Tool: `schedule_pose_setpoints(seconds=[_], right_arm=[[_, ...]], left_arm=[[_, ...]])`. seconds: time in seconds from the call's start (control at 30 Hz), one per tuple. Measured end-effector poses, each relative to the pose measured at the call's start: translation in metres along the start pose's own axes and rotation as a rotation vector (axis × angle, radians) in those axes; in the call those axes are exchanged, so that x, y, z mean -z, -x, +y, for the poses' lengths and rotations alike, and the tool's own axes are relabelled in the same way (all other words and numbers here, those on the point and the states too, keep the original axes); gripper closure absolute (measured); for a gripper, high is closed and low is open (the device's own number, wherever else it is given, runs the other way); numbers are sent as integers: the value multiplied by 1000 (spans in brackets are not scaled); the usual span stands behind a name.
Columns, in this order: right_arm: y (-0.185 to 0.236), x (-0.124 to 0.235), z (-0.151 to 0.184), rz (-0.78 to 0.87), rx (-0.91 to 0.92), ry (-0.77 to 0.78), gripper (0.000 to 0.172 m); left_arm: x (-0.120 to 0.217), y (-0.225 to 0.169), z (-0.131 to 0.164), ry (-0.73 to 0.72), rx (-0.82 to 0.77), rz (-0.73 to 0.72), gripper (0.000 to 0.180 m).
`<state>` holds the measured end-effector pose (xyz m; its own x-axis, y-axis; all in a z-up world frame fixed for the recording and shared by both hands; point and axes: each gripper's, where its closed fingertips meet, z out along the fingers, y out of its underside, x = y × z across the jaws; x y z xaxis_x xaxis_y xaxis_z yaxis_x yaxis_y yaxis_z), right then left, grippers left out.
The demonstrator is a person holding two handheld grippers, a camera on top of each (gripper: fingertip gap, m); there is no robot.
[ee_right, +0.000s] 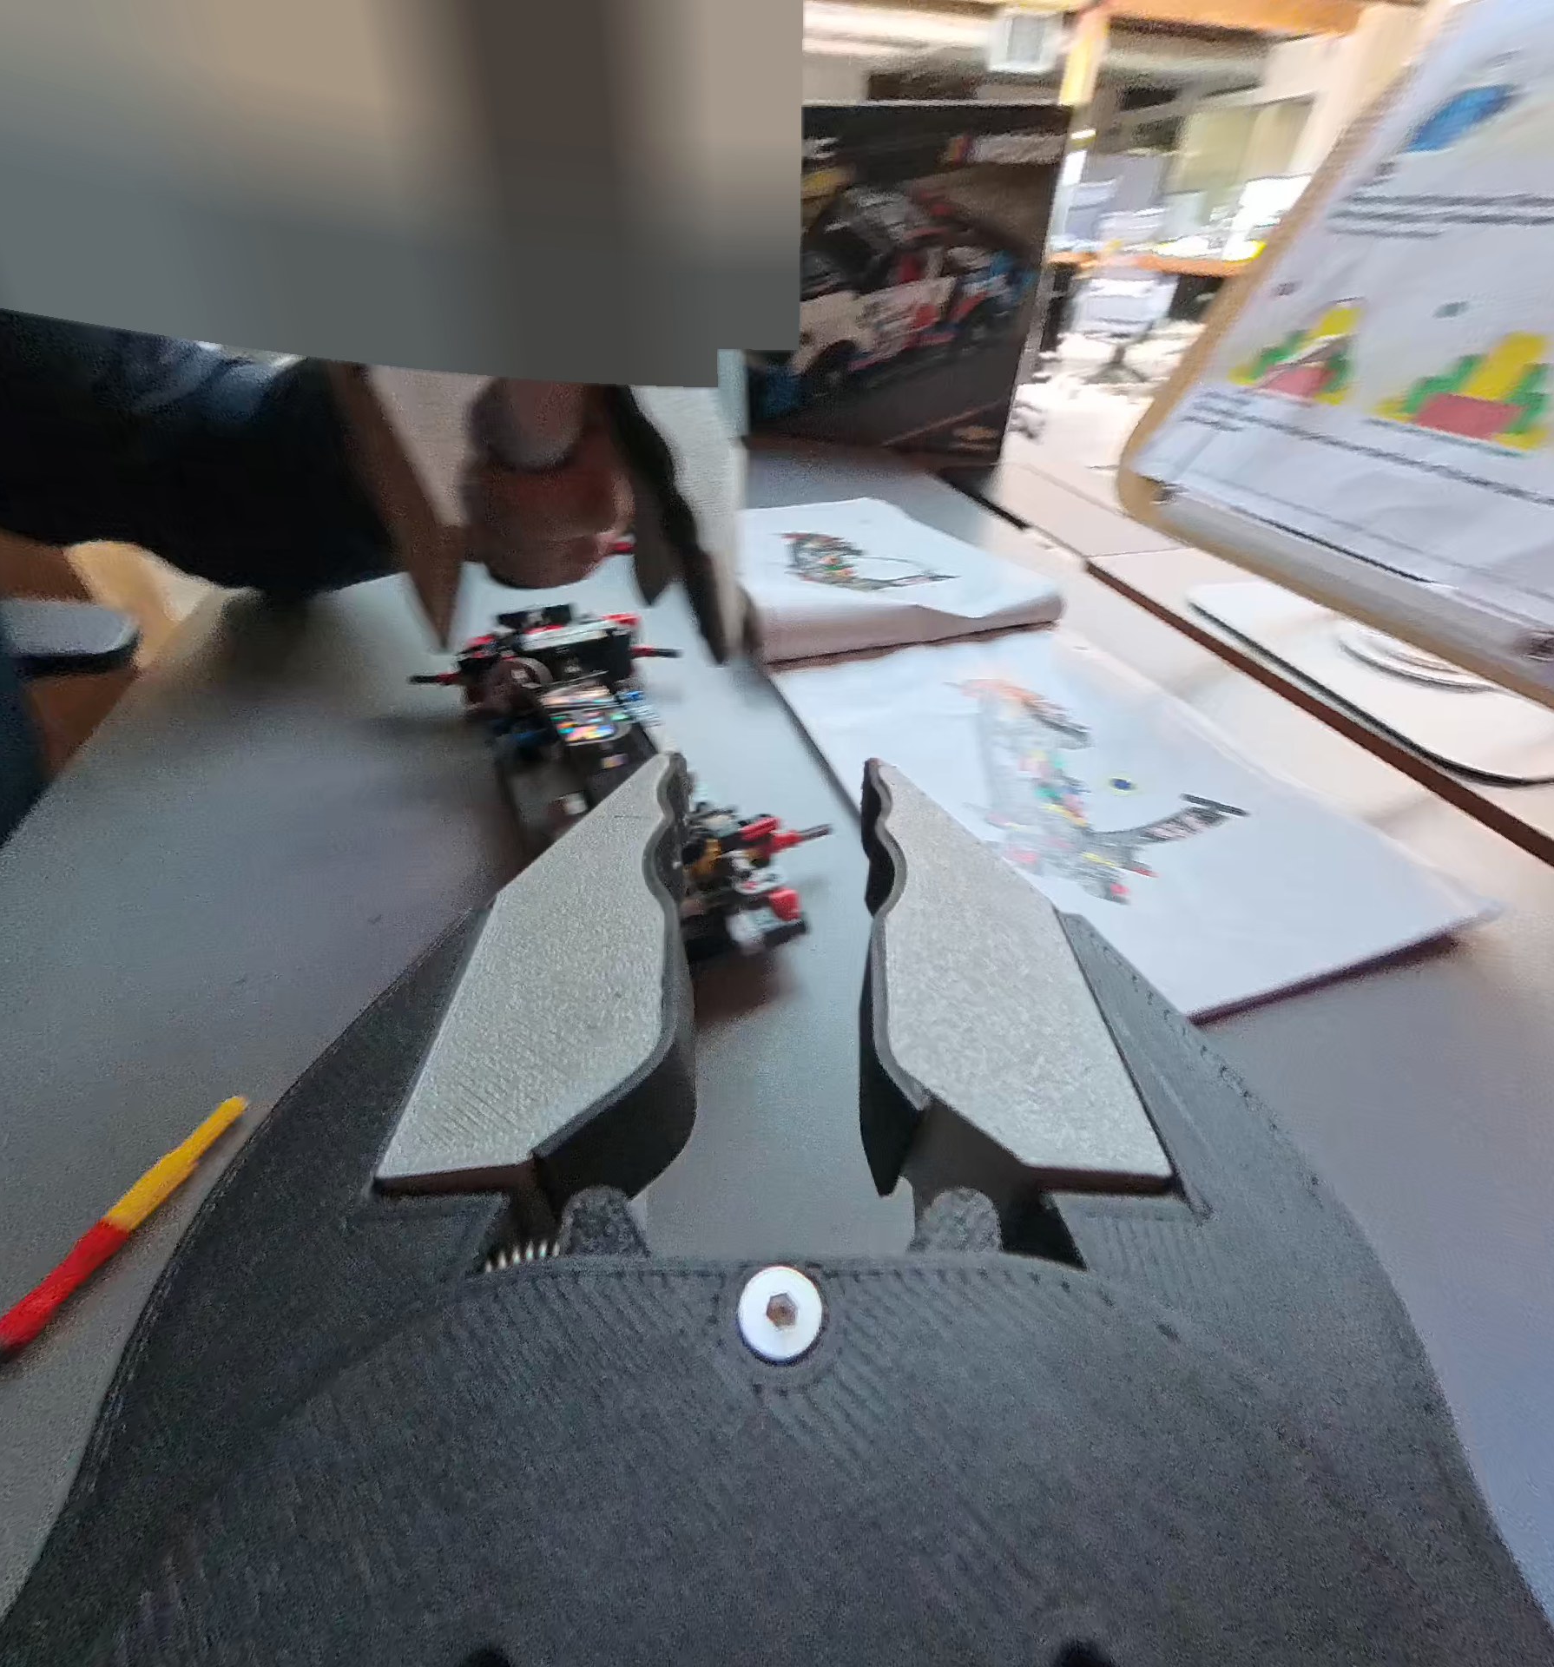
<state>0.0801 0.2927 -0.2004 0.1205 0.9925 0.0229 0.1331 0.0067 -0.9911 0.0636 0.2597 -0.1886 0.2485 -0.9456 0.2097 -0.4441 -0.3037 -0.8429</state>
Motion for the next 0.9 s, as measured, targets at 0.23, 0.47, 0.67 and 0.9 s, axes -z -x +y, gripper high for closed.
schedule_pose_setpoints(seconds=[0.23, 0.47, 0.67, 0.9], right_arm=[[-49, 7, 15, 303, 49, 75, 137], [-62, 9, 20, 403, 72, 119, 127], [-61, 18, 21, 429, 57, 117, 130], [-63, 16, 25, 430, 54, 150, 129]], left_arm=[[7, -52, -19, -38, -34, 125, 112], [48, -38, -32, -93, -94, -34, 103], [152, 69, 46, -46, 151, -571, 99], [232, 88, 142, -174, 355, -850, 104]])
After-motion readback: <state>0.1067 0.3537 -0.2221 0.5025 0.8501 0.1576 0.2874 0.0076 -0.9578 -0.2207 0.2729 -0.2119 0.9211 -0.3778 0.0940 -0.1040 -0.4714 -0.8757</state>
